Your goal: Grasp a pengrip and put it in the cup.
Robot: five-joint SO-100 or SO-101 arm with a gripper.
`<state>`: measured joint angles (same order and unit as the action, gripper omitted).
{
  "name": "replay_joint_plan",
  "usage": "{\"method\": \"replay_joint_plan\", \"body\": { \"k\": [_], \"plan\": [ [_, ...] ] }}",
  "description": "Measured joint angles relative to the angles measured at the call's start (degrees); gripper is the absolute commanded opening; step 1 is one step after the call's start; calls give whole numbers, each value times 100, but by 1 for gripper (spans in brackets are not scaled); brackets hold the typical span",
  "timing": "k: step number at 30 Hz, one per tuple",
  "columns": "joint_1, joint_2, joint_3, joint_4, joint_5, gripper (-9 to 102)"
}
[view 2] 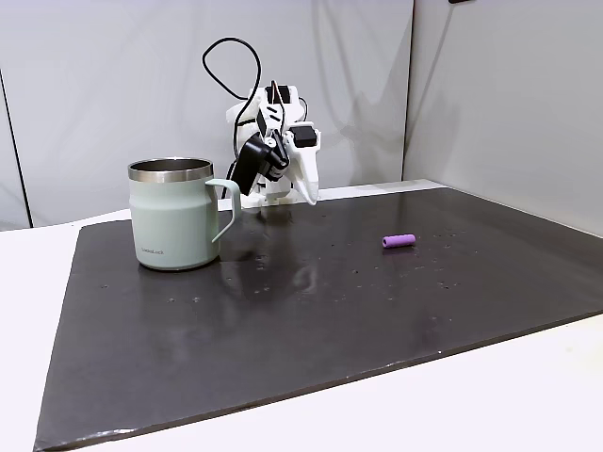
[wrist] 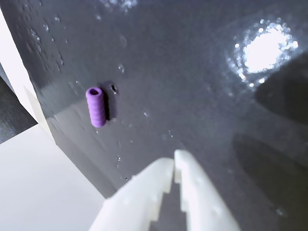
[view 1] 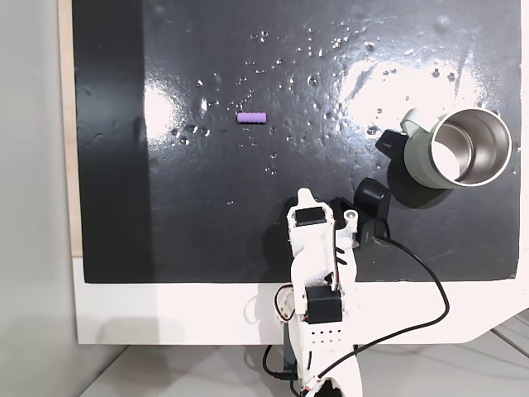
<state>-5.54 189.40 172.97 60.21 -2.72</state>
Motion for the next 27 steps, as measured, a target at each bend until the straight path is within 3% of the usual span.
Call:
{"method": "replay_joint_plan", "body": {
  "k": [17, 27],
  "plan": [
    [-246, -97, -343, 18, -290, 0],
    [-352, -3023, -2997, 53, 352, 0]
  ]
}}
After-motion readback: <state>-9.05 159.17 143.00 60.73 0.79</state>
